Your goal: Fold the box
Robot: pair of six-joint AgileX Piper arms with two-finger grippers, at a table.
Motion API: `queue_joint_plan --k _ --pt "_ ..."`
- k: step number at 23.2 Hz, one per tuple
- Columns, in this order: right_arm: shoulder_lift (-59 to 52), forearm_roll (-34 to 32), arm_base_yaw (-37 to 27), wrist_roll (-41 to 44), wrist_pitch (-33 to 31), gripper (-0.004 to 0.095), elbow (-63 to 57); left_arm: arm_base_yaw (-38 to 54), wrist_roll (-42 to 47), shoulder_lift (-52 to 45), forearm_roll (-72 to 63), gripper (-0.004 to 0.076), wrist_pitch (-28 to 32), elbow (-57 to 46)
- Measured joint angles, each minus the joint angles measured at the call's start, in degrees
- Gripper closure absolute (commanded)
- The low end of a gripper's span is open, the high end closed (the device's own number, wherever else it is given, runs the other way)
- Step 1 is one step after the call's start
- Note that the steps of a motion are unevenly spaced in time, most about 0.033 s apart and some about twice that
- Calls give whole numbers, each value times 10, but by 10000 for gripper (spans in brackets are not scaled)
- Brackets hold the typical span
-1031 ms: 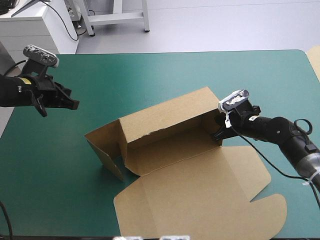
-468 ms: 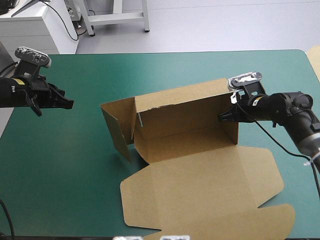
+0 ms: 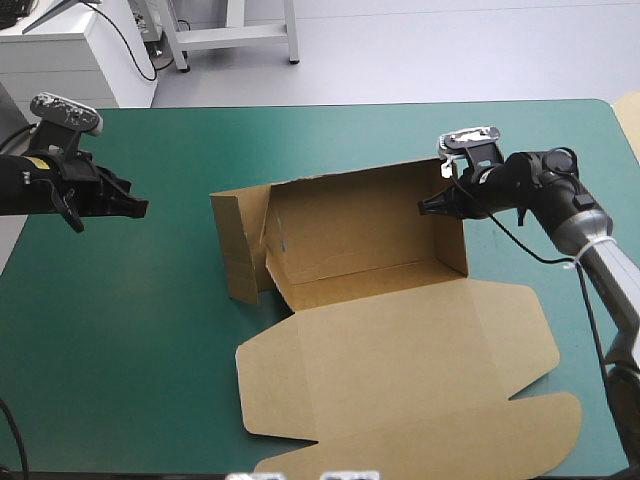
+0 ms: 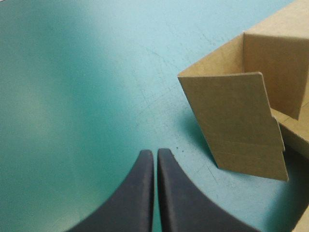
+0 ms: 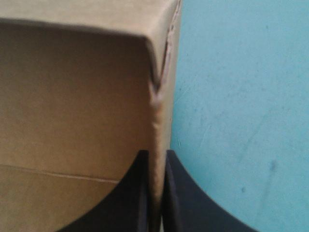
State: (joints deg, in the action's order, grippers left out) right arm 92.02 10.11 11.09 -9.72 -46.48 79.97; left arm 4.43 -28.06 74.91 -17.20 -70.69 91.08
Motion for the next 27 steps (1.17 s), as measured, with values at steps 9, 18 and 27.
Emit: queue_joint_plan --k 9,18,27 --pt "73 -14 1 -21 6 131 83 0 -1 0 -1 717 -2 0" --pt "73 -17 1 -50 -115 79 190 0 -1 0 -1 717 -4 0" --pt "127 -18 1 -25 -143 79 223 0 -1 0 -2 717 -5 0"
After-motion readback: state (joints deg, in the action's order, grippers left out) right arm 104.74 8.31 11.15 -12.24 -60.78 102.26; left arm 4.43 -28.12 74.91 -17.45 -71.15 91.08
